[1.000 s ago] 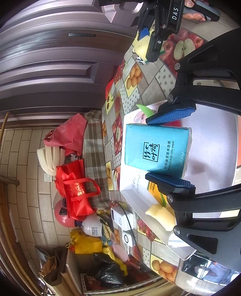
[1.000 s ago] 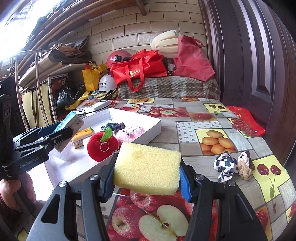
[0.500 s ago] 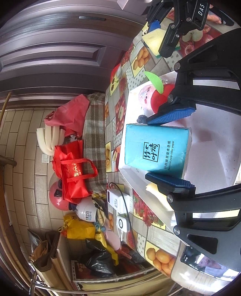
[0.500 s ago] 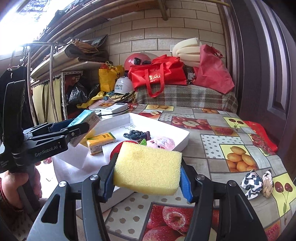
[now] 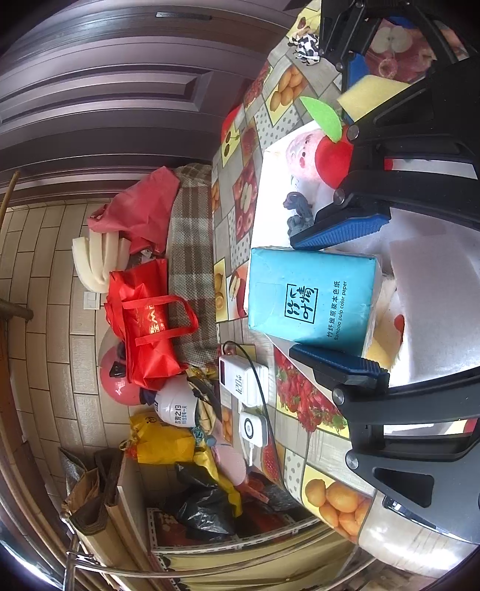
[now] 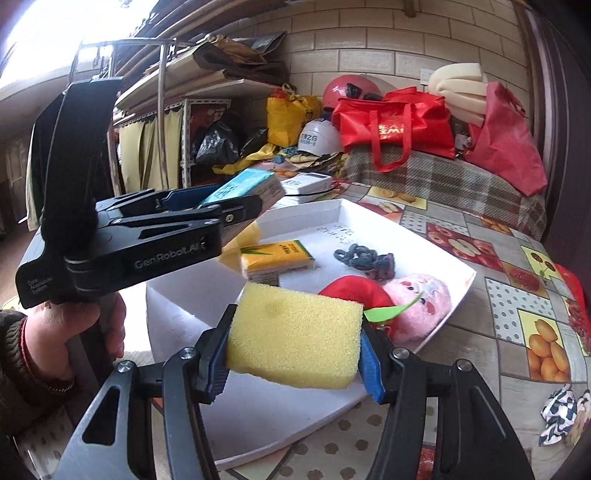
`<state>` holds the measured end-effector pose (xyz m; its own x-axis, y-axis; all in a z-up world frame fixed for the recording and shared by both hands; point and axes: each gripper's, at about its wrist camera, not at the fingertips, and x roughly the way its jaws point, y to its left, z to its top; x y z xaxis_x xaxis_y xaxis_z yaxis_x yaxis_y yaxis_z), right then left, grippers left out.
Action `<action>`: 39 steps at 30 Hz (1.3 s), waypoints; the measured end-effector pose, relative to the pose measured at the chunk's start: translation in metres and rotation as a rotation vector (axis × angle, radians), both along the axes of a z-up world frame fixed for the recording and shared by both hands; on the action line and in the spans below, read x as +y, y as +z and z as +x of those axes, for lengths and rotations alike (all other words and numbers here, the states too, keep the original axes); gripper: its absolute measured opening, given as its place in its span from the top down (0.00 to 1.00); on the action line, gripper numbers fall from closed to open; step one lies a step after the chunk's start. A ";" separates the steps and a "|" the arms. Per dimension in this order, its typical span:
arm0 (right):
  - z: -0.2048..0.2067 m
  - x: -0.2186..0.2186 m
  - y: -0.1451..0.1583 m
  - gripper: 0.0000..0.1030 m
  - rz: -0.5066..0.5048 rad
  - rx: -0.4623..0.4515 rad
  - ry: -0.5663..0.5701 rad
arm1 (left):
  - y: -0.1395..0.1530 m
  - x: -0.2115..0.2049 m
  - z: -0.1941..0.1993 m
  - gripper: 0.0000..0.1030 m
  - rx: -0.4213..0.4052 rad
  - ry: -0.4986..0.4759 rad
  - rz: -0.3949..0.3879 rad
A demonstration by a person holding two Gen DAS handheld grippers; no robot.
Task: Organize soft objects
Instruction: 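Drop the tissue pack in the tray from left tool while right tool releases the sponge, then move both open tools to the braided rope toy and cow-print cloth on the table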
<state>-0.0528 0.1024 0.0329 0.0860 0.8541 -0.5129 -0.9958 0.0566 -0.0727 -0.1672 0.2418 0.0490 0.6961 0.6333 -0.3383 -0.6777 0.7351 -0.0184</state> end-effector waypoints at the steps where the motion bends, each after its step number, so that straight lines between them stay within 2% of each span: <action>1: -0.004 0.004 -0.002 0.43 -0.024 -0.005 0.032 | 0.000 0.001 0.001 0.49 0.002 -0.004 -0.001; 5: -0.012 0.021 -0.013 0.44 -0.132 -0.014 0.103 | -0.001 0.012 0.002 0.49 -0.006 -0.011 -0.047; 8: -0.004 0.032 -0.015 0.44 -0.140 -0.038 0.057 | -0.002 0.022 -0.001 0.49 -0.023 -0.005 -0.097; 11: 0.016 0.043 -0.012 0.44 -0.123 -0.042 -0.047 | -0.003 0.027 -0.001 0.49 -0.030 0.001 -0.122; 14: 0.044 0.051 -0.006 0.44 -0.096 0.025 -0.155 | -0.002 0.024 0.003 0.49 -0.017 0.005 -0.103; 16: 0.053 0.052 -0.005 0.44 -0.080 0.064 -0.182 | -0.002 0.018 0.007 0.49 0.000 0.007 -0.064; 19: 0.043 0.046 -0.001 0.44 -0.043 0.040 -0.158 | -0.001 0.007 0.014 0.49 0.027 0.001 0.000; 22: 0.030 0.041 0.003 0.40 -0.007 -0.021 -0.140 | 0.000 0.004 0.014 0.42 0.027 0.013 0.025; 23: 0.028 0.041 0.003 0.30 -0.004 -0.032 -0.141 | 0.000 0.005 0.012 0.29 0.020 0.021 0.025; 24: 0.028 0.041 0.003 0.14 -0.006 -0.037 -0.146 | 0.000 0.006 0.010 0.13 0.010 0.027 0.022; 27: 0.031 0.041 0.004 0.00 -0.003 -0.032 -0.166 | 0.001 0.008 0.004 0.00 -0.015 0.057 0.019; 34: 0.042 0.038 0.007 0.00 0.020 0.002 -0.220 | 0.001 0.008 0.002 0.00 -0.023 0.062 0.024; 39: 0.040 0.035 0.008 0.00 0.035 -0.009 -0.226 | 0.001 0.007 0.002 0.00 -0.023 0.062 0.023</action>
<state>-0.0124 0.1376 0.0406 0.2818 0.8297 -0.4818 -0.9567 0.2812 -0.0753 -0.1649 0.2491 0.0500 0.6626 0.6829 -0.3076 -0.7217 0.6920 -0.0185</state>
